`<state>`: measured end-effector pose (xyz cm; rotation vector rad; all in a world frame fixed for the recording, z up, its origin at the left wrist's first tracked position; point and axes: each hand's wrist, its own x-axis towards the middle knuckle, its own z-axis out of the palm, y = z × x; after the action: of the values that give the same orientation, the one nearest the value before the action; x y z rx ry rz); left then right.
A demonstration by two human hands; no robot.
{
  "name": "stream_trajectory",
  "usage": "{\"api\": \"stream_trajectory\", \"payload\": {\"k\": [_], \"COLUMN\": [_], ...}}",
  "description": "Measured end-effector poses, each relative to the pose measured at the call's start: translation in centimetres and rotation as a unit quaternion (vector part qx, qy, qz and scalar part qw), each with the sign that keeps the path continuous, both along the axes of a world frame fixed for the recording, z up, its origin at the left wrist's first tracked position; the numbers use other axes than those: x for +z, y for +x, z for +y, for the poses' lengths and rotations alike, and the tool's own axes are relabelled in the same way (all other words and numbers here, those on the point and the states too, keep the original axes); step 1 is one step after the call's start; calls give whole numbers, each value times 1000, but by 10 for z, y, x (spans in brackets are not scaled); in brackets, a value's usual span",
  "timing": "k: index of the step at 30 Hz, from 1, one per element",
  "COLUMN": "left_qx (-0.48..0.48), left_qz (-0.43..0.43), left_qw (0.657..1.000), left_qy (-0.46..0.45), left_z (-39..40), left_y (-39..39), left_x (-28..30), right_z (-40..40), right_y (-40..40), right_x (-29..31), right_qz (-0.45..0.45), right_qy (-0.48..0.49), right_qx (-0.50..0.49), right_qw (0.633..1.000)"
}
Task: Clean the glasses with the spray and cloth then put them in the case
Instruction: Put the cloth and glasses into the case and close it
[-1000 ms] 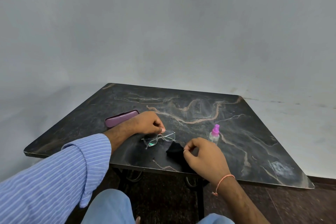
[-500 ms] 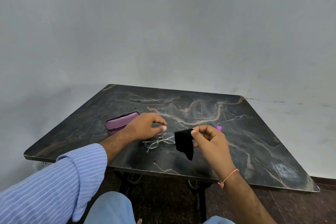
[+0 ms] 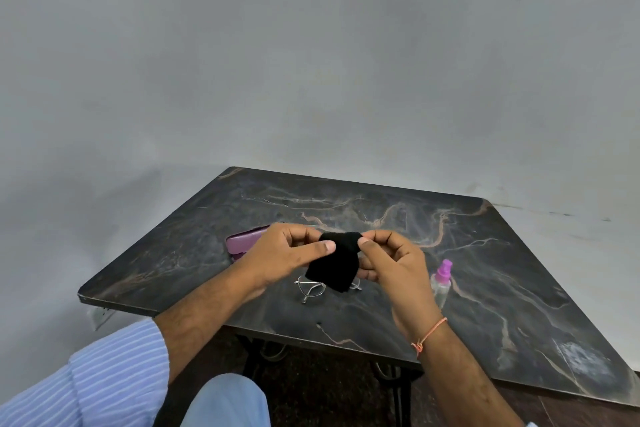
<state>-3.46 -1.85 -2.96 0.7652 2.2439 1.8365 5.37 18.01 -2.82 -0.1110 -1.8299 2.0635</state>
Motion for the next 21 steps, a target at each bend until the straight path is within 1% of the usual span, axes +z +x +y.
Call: {"api": "stream_trajectory", "payload": {"k": [4, 6, 10, 13, 14, 17, 21], "left_qx": [-22, -35, -57, -34, -22, 14, 38], "left_qz": [9, 19, 34, 50, 46, 18, -35], "left_qw": [999, 998, 994, 993, 993, 994, 995], "left_qy": [-24, -50, -82, -104, -107, -103, -90], "left_z": [-26, -38, -58, -73, -78, -91, -105], "left_y": [-1, -3, -8, -15, -18, -28, -43], "left_x": [22, 33, 55, 67, 69, 69, 60], "right_z": [-6, -11, -27, -39, -44, -54, -57], "right_y": [-15, -26, -52, -68, -73, -89, -115], "right_x": [-3, 0, 13, 27, 32, 44, 52], "right_qz": [-46, -61, -116, -143, -144, -146, -154], "right_qy": [45, 28, -26, -19, -13, 9, 81], "right_qx": [93, 165, 321, 399, 406, 381, 335], "right_qw": [994, 984, 940, 906, 902, 913, 926]}}
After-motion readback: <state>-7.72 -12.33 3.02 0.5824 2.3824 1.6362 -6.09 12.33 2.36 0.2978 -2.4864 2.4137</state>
